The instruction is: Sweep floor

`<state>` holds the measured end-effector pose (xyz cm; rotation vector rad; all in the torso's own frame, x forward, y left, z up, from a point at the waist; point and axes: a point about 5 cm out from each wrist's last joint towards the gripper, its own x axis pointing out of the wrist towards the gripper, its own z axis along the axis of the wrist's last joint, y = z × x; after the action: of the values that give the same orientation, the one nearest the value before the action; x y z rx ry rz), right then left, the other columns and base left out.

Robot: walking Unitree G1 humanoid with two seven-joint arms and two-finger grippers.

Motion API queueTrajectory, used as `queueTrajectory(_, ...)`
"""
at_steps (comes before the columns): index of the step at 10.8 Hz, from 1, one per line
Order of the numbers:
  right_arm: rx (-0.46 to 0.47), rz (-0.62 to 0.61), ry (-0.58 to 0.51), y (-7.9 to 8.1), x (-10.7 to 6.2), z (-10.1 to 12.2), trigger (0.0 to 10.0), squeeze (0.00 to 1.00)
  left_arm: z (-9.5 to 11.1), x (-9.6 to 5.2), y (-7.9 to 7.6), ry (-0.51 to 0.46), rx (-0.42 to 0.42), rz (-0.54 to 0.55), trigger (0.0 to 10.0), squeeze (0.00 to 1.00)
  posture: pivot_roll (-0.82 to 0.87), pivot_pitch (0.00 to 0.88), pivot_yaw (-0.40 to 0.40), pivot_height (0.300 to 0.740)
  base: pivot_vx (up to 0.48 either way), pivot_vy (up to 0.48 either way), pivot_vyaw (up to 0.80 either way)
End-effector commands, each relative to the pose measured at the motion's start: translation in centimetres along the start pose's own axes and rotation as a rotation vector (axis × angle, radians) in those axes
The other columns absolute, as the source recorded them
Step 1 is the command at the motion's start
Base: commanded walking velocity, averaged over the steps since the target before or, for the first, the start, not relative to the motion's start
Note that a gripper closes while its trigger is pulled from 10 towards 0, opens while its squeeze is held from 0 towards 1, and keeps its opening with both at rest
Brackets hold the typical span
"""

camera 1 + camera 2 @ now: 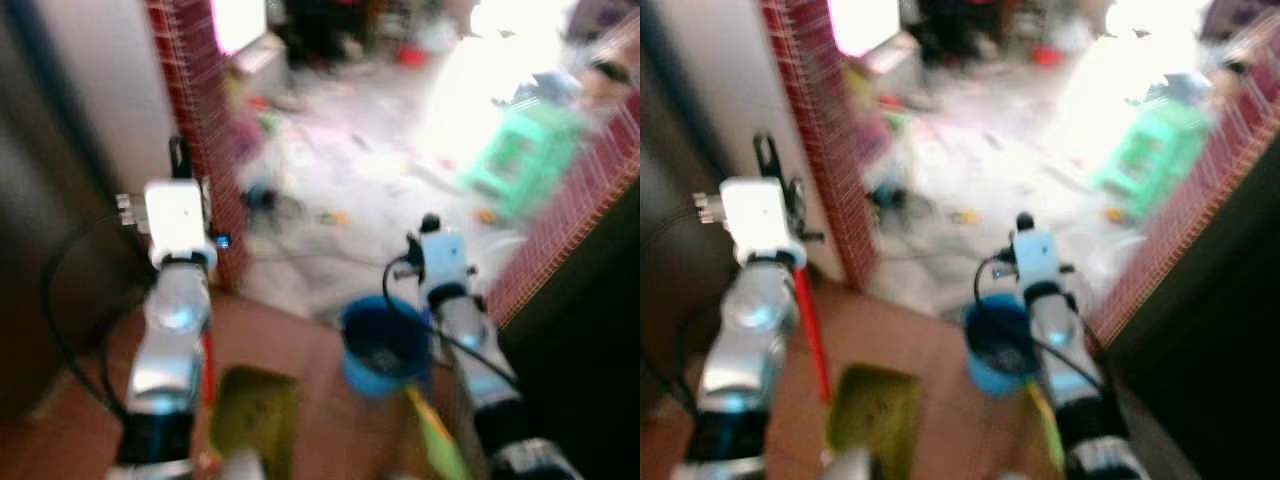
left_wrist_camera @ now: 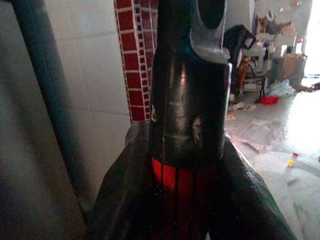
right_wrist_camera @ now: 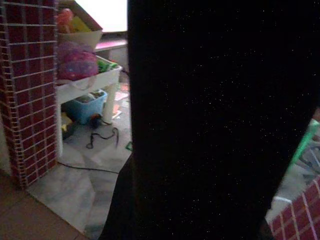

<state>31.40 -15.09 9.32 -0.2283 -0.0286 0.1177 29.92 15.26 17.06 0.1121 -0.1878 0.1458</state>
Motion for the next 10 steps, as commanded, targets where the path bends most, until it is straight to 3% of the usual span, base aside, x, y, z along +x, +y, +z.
queueTrajectory(1,-0.014,-0.012,-0.022,-0.59,0.3,0.67,10.0,0.0,1.65,0.36,-0.46,-0.065,-0.02,-0.021,10.0,0.0,-0.05,0.0,-0.022,0.74,0.0,0.0,0.0)
queueTrajectory(4,-0.006,-0.011,-0.013,-0.53,0.27,0.55,10.0,0.0,1.57,0.41,-0.46,-0.052,-0.045,-0.024,10.0,0.0,-0.05,0.0,-0.021,0.74,0.0,0.119,0.0)
queueTrajectory(10,-0.005,-0.004,-0.003,-0.49,0.32,0.42,10.0,0.0,1.92,0.51,-0.6,-0.057,-0.055,-0.038,10.0,0.0,-0.05,0.0,-0.024,0.74,0.0,0.48,0.0)
